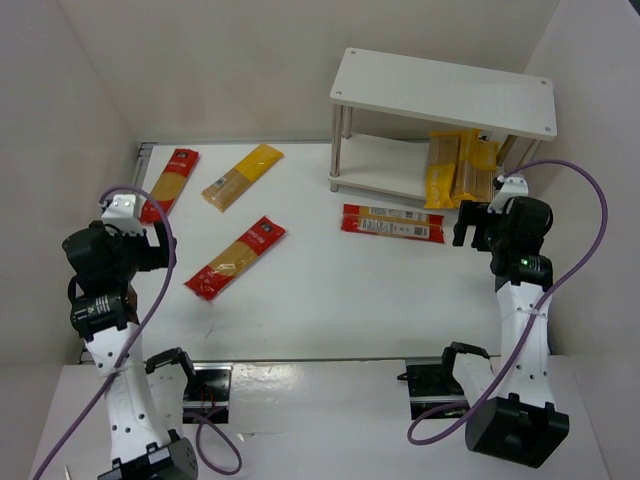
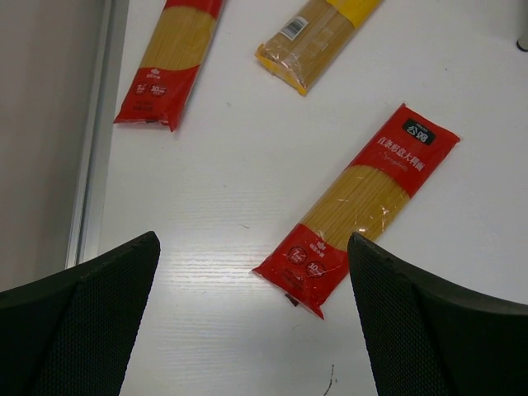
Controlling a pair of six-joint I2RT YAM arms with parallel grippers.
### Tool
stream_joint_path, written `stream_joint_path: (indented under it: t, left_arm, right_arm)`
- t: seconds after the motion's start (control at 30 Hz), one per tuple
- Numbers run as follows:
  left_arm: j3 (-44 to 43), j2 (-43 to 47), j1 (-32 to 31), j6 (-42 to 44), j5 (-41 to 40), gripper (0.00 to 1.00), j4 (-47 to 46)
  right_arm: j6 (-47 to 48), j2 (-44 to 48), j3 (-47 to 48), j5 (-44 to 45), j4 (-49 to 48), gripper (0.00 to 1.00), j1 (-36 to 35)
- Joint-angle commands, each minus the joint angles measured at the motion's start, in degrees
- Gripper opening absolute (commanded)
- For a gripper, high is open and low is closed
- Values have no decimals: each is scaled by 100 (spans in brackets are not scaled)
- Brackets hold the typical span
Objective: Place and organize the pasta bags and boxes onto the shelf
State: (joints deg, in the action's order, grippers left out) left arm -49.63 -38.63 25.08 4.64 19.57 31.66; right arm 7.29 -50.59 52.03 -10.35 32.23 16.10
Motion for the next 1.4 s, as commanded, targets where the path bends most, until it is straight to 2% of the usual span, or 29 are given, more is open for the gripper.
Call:
stream_joint_path:
  t: [0.0, 0.9, 1.37]
  left_arm:
    - [6, -99, 41, 212, 345, 100, -64]
    - [-47, -259, 41, 318, 398, 100, -11]
    - [-47, -259, 41, 318, 398, 100, -11]
  right_arm:
    - [132, 31, -9, -213, -15, 99, 87]
    - [132, 251, -61, -275, -15, 99, 87]
    - [80, 365, -114, -2, -68, 99, 87]
